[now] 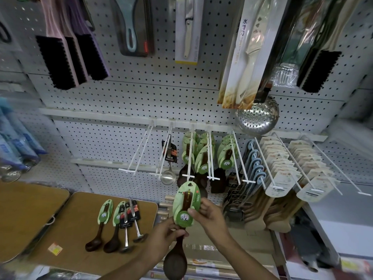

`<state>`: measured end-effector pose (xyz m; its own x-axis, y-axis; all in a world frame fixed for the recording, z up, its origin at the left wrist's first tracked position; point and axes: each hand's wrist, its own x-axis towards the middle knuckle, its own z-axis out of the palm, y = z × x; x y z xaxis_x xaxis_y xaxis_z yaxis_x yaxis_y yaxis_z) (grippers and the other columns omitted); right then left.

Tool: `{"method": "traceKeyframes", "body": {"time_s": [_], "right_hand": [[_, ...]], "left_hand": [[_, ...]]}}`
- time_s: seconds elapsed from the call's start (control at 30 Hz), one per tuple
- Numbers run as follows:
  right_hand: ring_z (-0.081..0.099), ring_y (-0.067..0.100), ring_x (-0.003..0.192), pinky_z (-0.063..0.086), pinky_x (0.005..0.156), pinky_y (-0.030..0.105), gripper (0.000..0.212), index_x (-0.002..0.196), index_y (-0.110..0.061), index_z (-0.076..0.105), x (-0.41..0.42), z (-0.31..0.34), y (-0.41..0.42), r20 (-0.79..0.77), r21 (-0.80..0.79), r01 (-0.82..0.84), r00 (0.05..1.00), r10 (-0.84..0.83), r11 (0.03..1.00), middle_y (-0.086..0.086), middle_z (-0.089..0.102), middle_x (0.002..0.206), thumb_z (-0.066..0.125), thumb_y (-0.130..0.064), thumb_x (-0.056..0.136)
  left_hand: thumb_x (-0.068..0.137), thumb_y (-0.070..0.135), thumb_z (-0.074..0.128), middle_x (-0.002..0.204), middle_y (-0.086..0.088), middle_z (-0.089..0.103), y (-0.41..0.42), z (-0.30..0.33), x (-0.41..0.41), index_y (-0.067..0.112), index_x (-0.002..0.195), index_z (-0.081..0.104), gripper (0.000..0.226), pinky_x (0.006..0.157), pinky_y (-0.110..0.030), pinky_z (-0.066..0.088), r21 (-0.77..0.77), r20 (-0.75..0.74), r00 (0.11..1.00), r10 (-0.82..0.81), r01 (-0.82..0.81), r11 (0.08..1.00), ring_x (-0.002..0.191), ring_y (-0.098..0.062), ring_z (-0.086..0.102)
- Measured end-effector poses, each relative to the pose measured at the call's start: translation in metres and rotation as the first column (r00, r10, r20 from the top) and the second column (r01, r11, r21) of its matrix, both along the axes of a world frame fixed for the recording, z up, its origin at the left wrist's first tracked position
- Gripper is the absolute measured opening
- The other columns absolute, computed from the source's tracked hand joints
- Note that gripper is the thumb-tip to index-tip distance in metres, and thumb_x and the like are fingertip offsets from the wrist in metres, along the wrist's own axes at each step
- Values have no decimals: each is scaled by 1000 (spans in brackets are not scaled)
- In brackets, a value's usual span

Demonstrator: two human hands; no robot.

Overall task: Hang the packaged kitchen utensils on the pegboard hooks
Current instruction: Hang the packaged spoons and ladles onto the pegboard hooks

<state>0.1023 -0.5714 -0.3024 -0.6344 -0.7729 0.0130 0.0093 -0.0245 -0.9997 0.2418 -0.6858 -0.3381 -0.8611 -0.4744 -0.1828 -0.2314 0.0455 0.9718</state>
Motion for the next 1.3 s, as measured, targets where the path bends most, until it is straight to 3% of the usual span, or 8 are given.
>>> {"method": "traceKeyframes", "body": {"time_s": [0.33, 0.77, 0.87, 0.97, 1.03, 1.13, 1.2, 1.3], "right_hand": [[73, 22, 89, 56, 75, 28, 16, 100, 0, 66, 1, -5, -15, 43, 27, 110, 993, -111, 994, 11, 76, 94, 69, 2, 85], [73, 21, 91, 55, 76, 27, 16, 103, -5, 67, -15, -8, -36, -7, 87, 149, 989, -149, 985, 8, 77, 95, 69, -2, 87], [73, 20, 89, 56, 75, 28, 15, 101, -6, 68, -23, -4, -43, -6, 110, 152, 988, -152, 982, 7, 77, 93, 69, -2, 87], [73, 16, 85, 54, 72, 24, 10, 97, -5, 67, -31, 0, -51, 5, 113, 151, 988, -153, 982, 3, 76, 87, 68, -2, 87], [72, 15, 82, 55, 72, 28, 6, 91, -6, 65, -38, 2, -58, -8, 130, 164, 986, -164, 978, 2, 76, 82, 68, -3, 87], [70, 27, 87, 56, 83, 48, 18, 95, 5, 62, -50, -3, -68, -21, 152, 195, 981, -194, 969, 22, 71, 89, 72, -6, 85], [69, 33, 93, 52, 91, 58, 22, 94, -1, 64, -55, -9, -75, 2, 198, 230, 972, -235, 953, 26, 69, 94, 75, -15, 81], [66, 33, 96, 51, 94, 53, 13, 97, -7, 63, -62, -5, -84, 23, 191, 238, 969, -247, 952, 29, 64, 102, 68, -4, 86]], "left_hand": [[92, 14, 68, 94, -8, 78, -5, -22, -7, 17, 110, 66, 18, 89, -40, 59, 63, -21, 1000, 4, -3, 998, 96, -24, 74], [92, 12, 68, 90, -12, 76, -28, -29, -30, 13, 108, 65, 16, 82, -31, 59, 60, -31, 999, 21, -19, 998, 92, -25, 74], [93, 12, 67, 88, -7, 77, -34, -25, -39, 19, 103, 65, 13, 80, -31, 59, 17, -10, 1000, 20, -19, 1000, 91, -23, 74], [86, 30, 71, 85, -5, 76, -41, -22, -48, 36, 98, 69, 13, 86, -45, 60, -5, -30, 999, 30, -30, 1000, 91, -24, 73], [79, 44, 72, 86, -6, 75, -49, -26, -54, 40, 98, 69, 19, 90, -53, 57, -7, -35, 999, 33, -33, 999, 93, -25, 73], [77, 44, 73, 88, -8, 74, -57, -25, -65, 38, 100, 70, 23, 90, -60, 54, 3, -41, 998, 41, -41, 999, 94, -29, 72], [78, 44, 72, 88, -10, 74, -61, -21, -72, 34, 100, 70, 25, 89, -59, 55, -9, -40, 999, 34, -34, 999, 92, -29, 72], [77, 48, 69, 87, -5, 76, -69, -18, -82, 35, 99, 68, 25, 88, -57, 56, -45, -34, 999, 19, -20, 999, 90, -22, 73]]}}
